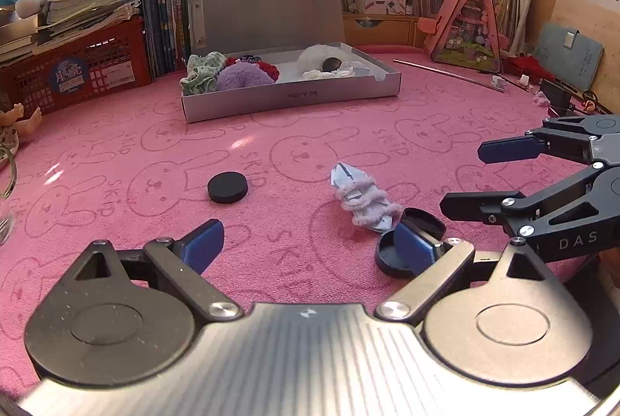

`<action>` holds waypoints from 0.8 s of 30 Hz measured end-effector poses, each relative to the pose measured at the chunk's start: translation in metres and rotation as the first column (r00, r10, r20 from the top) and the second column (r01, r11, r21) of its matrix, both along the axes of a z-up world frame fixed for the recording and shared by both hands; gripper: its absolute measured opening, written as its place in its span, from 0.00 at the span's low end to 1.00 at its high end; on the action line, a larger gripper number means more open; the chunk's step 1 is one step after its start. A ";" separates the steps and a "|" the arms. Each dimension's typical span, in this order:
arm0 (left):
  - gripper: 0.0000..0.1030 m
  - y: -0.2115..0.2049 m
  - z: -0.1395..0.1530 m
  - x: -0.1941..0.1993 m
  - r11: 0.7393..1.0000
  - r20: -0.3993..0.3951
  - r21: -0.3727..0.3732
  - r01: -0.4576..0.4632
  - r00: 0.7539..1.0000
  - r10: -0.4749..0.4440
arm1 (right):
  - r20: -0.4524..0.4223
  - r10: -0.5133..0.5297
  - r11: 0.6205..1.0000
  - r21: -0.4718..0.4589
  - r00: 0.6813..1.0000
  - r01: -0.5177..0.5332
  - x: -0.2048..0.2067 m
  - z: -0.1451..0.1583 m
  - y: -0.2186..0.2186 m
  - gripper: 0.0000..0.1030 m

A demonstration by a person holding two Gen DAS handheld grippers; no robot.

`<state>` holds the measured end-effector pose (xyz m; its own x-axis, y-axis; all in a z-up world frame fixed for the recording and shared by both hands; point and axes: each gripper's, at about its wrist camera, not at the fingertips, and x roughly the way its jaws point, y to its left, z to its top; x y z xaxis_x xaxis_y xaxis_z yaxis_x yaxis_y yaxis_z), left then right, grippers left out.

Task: Organize objects
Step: 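Move both tools back toward the black lids on the table, then grasp a black round lid with the right tool while the left tool grasps another lid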

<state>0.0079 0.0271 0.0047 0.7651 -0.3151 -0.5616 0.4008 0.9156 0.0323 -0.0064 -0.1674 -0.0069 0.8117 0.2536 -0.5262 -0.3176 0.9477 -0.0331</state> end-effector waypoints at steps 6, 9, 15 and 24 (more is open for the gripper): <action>0.94 0.007 -0.001 -0.002 0.999 -0.001 -0.003 -0.038 0.999 0.038 | -0.024 0.062 0.998 0.005 0.998 -0.062 -0.006 -0.003 0.004 0.82; 0.94 0.009 0.000 -0.003 0.999 0.001 -0.008 -0.048 0.999 0.048 | -0.030 0.073 0.997 -0.021 0.997 -0.073 -0.004 -0.007 0.011 0.76; 0.94 0.009 -0.001 -0.011 0.998 0.010 0.001 -0.061 0.998 0.061 | -0.050 0.103 0.994 -0.042 0.993 -0.105 0.005 -0.014 0.023 0.58; 0.94 0.002 -0.005 -0.028 0.999 0.017 -0.033 -0.023 1.000 0.024 | -0.041 0.092 0.995 -0.031 0.995 -0.093 0.010 -0.013 0.025 0.36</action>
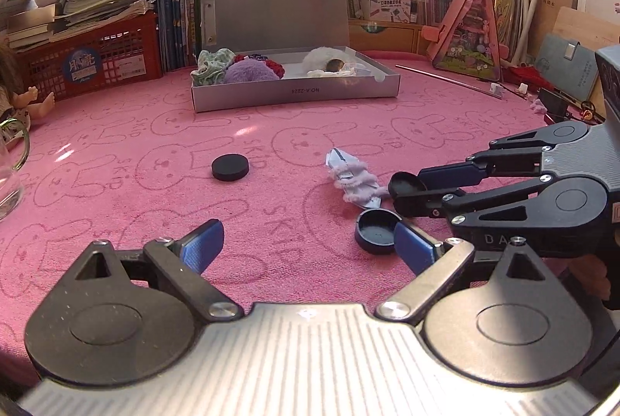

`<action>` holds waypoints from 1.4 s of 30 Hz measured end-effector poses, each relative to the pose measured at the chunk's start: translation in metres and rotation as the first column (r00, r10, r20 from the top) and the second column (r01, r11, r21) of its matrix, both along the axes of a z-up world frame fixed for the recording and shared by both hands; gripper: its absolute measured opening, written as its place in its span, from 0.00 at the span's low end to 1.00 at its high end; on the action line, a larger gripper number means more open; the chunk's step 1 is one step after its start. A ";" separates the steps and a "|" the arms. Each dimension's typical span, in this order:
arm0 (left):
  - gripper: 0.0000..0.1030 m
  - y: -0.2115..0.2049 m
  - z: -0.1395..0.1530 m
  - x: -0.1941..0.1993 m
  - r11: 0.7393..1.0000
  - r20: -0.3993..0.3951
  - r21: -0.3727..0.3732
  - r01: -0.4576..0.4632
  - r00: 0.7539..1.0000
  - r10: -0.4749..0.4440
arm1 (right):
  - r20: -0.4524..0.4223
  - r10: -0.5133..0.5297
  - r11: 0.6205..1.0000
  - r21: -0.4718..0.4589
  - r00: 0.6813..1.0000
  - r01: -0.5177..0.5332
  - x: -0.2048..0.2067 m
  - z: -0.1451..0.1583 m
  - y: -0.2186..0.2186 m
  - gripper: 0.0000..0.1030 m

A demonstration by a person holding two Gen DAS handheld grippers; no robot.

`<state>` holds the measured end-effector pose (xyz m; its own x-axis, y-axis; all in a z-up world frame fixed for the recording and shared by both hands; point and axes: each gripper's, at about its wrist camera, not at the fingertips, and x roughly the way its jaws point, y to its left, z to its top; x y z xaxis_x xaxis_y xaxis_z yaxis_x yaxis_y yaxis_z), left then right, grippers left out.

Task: Organize objects
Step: 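Grasp a black round lid with the right tool while the left tool grasps another lid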

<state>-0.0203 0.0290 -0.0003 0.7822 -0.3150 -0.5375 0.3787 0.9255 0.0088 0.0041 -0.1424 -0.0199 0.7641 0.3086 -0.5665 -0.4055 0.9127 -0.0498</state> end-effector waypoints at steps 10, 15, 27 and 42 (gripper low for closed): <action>0.74 -0.031 -0.007 -0.010 0.999 0.027 -0.004 0.050 0.998 -0.050 | 0.007 -0.171 0.985 -0.002 0.985 0.171 -0.002 0.001 -0.026 0.36; 0.70 -0.045 -0.017 -0.007 0.999 0.001 -0.009 0.039 0.999 -0.039 | 0.027 -0.249 0.969 0.016 0.968 0.249 -0.013 -0.002 -0.031 0.36; 0.70 -0.056 -0.025 -0.006 0.999 0.036 0.012 -0.031 0.999 0.031 | 0.061 -0.352 0.936 0.015 0.934 0.352 -0.035 -0.008 -0.025 0.36; 0.69 -0.055 -0.026 -0.007 0.999 0.039 0.002 -0.038 0.999 0.038 | 0.059 -0.358 0.934 0.014 0.932 0.358 -0.043 -0.009 -0.022 0.37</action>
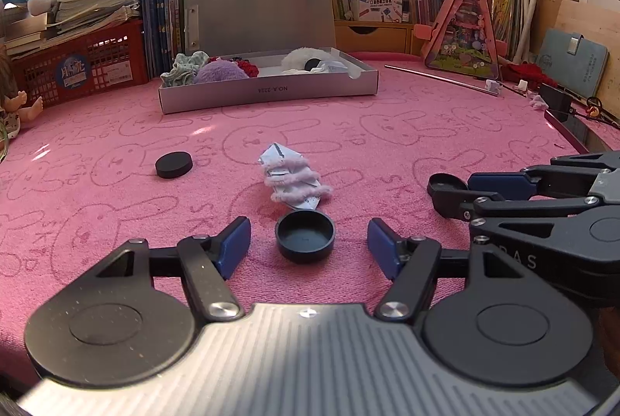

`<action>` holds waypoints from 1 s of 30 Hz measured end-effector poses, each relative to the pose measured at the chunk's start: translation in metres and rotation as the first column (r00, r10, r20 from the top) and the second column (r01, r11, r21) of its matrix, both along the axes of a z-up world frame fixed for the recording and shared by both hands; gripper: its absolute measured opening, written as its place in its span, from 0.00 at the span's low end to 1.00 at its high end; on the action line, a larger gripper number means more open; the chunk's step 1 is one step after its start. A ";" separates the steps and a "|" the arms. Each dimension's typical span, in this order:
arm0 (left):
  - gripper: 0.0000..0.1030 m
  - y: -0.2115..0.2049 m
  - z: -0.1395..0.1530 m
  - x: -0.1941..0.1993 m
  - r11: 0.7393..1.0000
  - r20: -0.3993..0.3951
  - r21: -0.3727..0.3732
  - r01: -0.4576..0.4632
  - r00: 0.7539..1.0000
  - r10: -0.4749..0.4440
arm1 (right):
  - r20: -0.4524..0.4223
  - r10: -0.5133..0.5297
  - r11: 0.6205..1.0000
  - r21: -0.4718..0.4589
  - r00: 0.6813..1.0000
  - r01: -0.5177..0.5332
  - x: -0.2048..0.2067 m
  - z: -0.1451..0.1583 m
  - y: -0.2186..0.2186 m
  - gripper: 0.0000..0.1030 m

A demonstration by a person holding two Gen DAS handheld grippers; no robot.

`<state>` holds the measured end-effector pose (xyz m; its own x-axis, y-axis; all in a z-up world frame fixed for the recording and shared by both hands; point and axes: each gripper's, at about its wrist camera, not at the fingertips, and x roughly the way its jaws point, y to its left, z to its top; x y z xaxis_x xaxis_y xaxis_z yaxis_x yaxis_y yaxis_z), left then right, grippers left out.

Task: Organize objects
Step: 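Grasp a black round lid with the right tool while the left tool grasps another lid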

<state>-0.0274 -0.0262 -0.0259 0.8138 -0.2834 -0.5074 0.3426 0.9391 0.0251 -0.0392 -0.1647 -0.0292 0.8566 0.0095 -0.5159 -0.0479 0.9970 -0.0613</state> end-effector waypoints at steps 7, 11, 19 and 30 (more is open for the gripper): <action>0.69 0.001 0.000 0.001 1.000 0.002 -0.002 -0.005 1.000 0.005 | 0.014 -0.006 1.000 0.005 1.000 0.006 0.010 -0.002 -0.004 0.54; 0.69 0.001 0.000 0.001 1.000 0.004 -0.002 -0.006 1.000 0.006 | 0.017 0.001 1.000 0.022 1.000 -0.001 0.010 -0.003 -0.004 0.44; 0.69 0.000 0.000 0.001 1.000 0.004 -0.005 -0.010 1.000 0.010 | 0.011 -0.004 0.999 0.054 1.000 0.004 0.000 -0.001 -0.005 0.36; 0.48 -0.004 0.000 -0.003 1.000 0.014 -0.017 -0.010 1.000 0.010 | 0.004 -0.022 0.999 0.030 1.000 0.022 -0.007 -0.001 0.003 0.36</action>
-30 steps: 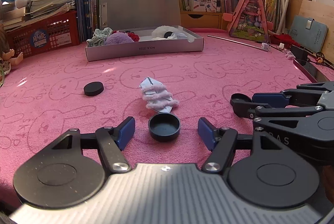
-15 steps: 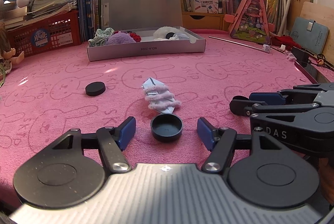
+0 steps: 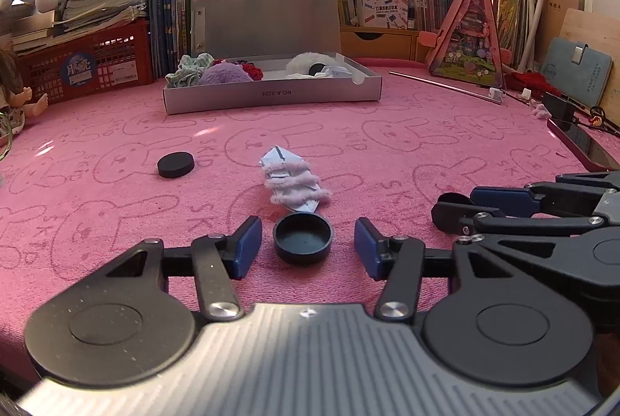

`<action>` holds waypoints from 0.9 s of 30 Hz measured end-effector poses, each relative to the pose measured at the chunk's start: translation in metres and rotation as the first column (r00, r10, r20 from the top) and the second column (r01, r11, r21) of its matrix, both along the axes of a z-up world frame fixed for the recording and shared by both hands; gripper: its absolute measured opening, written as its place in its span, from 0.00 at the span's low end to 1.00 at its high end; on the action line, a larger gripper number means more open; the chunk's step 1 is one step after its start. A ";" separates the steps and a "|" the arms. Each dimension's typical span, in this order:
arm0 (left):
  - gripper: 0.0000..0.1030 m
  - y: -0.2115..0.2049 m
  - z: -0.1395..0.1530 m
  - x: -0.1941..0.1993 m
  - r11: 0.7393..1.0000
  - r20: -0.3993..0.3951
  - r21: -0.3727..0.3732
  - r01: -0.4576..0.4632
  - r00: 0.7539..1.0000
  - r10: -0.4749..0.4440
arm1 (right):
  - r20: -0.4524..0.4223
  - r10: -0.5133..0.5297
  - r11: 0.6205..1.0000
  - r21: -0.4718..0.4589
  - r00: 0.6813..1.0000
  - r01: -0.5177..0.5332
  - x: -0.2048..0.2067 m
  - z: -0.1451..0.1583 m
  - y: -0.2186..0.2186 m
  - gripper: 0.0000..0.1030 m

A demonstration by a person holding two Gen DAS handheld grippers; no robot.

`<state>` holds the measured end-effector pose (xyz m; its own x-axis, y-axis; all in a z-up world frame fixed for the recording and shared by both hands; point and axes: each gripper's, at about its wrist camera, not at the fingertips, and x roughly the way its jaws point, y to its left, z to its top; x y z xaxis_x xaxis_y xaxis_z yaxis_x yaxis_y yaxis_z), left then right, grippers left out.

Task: Organize objects
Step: 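Grasp a black round lid with the right tool while the left tool grasps another lid, then carry the black lid toward the box with the right tool while the left tool carries its lid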

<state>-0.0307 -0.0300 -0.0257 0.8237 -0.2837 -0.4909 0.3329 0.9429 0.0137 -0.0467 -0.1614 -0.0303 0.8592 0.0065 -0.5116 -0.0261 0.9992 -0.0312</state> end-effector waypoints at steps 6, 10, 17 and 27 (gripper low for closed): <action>0.35 0.002 0.002 0.001 0.999 -0.018 -0.037 0.005 1.000 -0.005 | -0.001 0.006 1.000 0.015 1.000 -0.006 0.002 0.001 0.005 0.36; 0.35 0.002 0.004 0.003 0.999 -0.027 -0.050 -0.011 1.000 0.010 | 0.001 0.001 0.999 0.037 1.000 -0.002 0.004 0.003 0.005 0.36; 0.35 0.004 0.012 0.009 0.998 -0.011 -0.063 -0.031 0.999 0.031 | 0.012 0.000 0.998 0.059 1.000 -0.001 0.012 0.009 0.005 0.36; 0.36 0.007 0.027 0.024 0.995 0.016 -0.098 -0.021 1.000 0.023 | 0.030 -0.009 0.997 0.077 0.999 0.007 0.026 0.019 0.002 0.36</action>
